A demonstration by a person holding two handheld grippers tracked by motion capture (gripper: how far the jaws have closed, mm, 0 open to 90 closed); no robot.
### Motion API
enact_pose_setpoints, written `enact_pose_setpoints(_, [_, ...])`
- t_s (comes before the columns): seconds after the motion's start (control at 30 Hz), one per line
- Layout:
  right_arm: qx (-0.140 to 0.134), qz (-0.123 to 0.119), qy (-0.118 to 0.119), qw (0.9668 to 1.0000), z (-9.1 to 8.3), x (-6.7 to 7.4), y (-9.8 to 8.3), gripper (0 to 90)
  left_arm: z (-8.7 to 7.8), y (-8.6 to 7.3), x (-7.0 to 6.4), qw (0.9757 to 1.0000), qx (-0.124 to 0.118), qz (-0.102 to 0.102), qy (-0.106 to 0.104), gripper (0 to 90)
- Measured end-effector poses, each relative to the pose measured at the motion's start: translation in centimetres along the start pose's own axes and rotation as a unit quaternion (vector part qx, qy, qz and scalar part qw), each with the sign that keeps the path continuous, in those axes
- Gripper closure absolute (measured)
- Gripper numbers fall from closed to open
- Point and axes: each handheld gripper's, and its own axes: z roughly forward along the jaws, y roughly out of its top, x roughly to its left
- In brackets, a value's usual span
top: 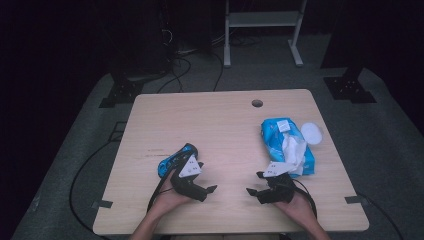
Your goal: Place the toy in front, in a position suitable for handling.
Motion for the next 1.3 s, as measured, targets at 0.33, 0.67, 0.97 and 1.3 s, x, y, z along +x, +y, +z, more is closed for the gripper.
enact_pose_setpoints(0.33, [0.003,0.003,-0.006,1.0000,0.0,-0.3,0.0,27.8,-1.4,-0.1,1.8,0.9991,0.014,0.011,0.038,8.6])
enact_pose_setpoints(0.67, [0.005,0.007,-0.015,0.9999,0.0,-0.5,0.0,27.4,-4.8,0.0,4.8,0.9953,0.012,0.007,0.096,8.5])
enact_pose_setpoints(0.97, [0.008,0.003,-0.018,0.9998,0.2,-0.5,0.0,27.3,-6.9,-1.3,7.2,0.9892,0.038,0.005,0.142,8.6])
enact_pose_setpoints(1.3, [0.017,0.003,-0.021,0.9996,0.6,-0.5,0.1,27.4,-5.2,-2.2,8.4,0.9886,0.078,0.013,0.128,9.8])
